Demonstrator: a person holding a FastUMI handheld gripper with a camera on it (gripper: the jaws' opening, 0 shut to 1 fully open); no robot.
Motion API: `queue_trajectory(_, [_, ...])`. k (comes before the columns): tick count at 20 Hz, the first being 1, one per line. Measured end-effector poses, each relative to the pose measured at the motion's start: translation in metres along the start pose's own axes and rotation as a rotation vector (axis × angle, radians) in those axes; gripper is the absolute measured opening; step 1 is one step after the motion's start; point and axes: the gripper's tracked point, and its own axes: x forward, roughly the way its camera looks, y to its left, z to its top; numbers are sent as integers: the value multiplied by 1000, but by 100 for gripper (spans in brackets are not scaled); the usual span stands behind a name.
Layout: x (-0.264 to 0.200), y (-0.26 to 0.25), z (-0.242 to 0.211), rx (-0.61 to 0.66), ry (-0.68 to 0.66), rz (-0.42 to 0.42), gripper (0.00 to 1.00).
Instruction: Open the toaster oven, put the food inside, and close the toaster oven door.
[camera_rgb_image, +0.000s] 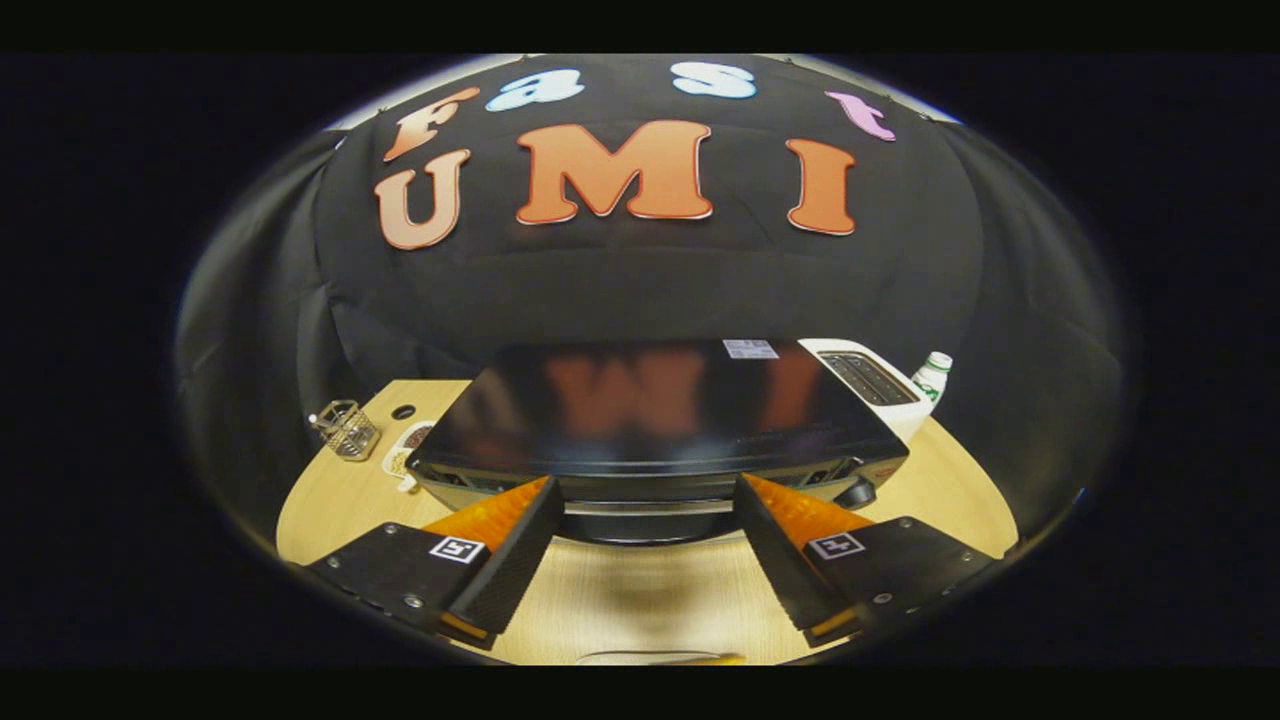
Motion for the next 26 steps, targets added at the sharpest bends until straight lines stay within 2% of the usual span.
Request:
queue_trajectory(12, [-58,-6,-90,0,101,3,100])
queue_trajectory(18, [-65,-9,-151,24,227,2,100])
queue_trajectory(23, [-49,-5,-195,50,325,-7,100])
queue_trajectory(26, [-54,-7,-200,98,347,-20,100])
